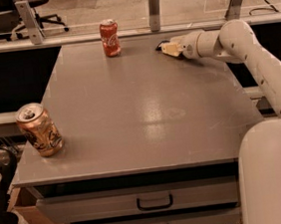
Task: Move rxbar blueberry near orange can
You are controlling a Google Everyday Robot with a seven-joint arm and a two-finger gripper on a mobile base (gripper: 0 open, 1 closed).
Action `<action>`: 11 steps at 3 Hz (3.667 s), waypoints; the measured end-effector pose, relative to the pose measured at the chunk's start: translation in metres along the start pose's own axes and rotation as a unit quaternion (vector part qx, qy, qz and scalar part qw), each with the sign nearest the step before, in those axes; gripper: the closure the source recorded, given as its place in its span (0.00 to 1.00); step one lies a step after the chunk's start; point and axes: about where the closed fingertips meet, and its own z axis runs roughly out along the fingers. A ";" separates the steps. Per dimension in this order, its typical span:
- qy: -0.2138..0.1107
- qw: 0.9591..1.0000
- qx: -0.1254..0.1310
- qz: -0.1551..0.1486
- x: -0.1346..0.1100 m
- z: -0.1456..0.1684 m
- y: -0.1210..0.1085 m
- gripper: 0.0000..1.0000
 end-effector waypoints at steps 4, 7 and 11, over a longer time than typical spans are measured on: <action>-0.090 0.995 -0.015 -0.043 -0.131 -0.158 0.062 1.00; -0.054 0.997 -0.043 -0.033 -0.077 -0.210 0.191 1.00; -0.029 0.959 -0.275 -0.052 -0.031 -0.164 0.369 1.00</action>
Offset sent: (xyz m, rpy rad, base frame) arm -0.0966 -0.0315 0.1797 0.0648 -0.2166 0.0861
